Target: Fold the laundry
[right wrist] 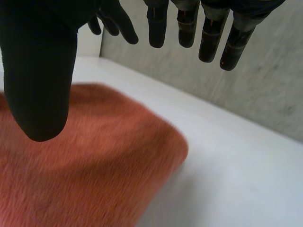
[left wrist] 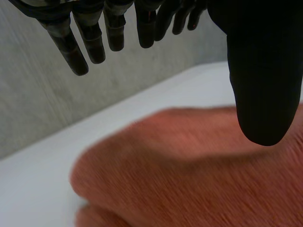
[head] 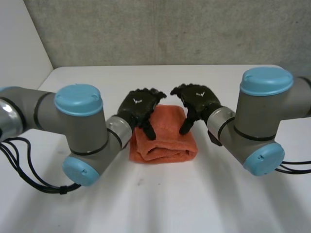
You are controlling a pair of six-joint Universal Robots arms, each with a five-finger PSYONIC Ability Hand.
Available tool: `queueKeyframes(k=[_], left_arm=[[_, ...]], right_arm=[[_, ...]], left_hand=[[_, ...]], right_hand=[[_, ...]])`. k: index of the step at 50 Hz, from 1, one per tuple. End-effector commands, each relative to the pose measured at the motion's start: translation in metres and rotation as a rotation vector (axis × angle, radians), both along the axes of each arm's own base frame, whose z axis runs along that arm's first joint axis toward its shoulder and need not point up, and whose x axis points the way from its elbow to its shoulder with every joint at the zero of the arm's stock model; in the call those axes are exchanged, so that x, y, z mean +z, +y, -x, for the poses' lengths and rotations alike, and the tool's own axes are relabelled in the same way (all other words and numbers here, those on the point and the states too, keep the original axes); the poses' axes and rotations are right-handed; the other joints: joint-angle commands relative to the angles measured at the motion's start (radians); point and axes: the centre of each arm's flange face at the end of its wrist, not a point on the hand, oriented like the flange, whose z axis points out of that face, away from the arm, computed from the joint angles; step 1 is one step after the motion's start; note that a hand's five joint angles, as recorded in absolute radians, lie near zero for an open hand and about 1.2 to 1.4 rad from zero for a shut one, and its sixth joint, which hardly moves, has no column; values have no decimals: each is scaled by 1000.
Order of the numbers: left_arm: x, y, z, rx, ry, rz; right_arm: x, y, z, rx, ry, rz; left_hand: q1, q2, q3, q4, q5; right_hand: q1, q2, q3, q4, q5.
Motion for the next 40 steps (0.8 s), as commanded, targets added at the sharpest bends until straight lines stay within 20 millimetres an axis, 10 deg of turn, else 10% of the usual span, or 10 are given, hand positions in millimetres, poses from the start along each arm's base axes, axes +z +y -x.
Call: queueKeyframes(k=[1,15,23,29,40], left_arm=[[-35,-3,-20,123,-122,-116],[-33,-1,-41,157,-223,-142],[46,3,-41,162,-108,20],[118,0,-67,234,1,168],[151,0,-114,339,-3,151]], right_arm=[[-41,-4,-5,22,91,-126],[-26,-7,-7,31,109,-142],[46,-6,7,-13,21,0],[125,-13,61,-197,-86,209],[153,0,98,-317,-100,314]], left_hand=[[6,15,-5,9,3],[-6,3,-17,-3,-8],[-23,-15,-35,-20,-26],[-23,-15,-35,-20,-26],[-26,-18,-38,-23,-29]], right_hand=[[-26,-42,-34,-54,-61],[-26,-42,-34,-54,-61],[-26,-42,-34,-54,-61],[-26,-42,-34,-54,-61],[-26,-42,-34,-54,-61]])
